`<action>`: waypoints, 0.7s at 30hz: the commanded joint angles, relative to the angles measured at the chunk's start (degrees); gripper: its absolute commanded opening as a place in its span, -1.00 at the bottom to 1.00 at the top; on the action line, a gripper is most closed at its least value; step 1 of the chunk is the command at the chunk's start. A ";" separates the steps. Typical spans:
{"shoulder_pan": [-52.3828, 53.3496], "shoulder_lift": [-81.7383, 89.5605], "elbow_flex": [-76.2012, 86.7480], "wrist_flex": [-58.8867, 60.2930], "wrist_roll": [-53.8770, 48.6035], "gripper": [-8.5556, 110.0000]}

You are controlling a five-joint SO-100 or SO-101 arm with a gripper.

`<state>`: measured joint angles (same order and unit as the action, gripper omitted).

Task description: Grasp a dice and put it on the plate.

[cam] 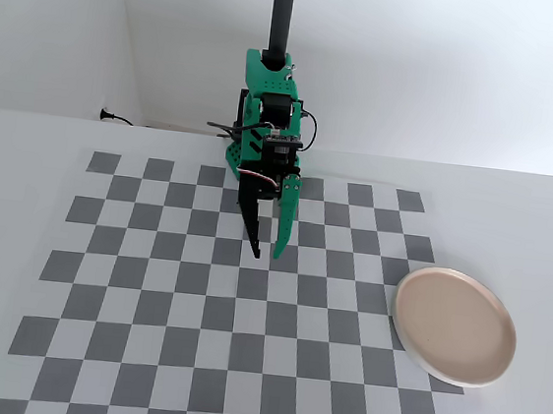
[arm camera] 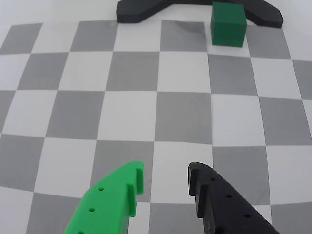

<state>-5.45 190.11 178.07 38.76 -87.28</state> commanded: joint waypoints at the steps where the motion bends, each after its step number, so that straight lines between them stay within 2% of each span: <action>1: -0.70 -0.62 -1.85 -2.90 -0.09 -0.75; 7: 0.35 -17.75 -9.40 -10.02 0.53 -0.56; 15: 4.22 -48.25 -30.32 -18.46 3.87 -0.54; 21: 6.33 -60.29 -39.38 -22.15 3.08 -0.54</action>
<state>0.09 133.95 147.83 18.72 -83.76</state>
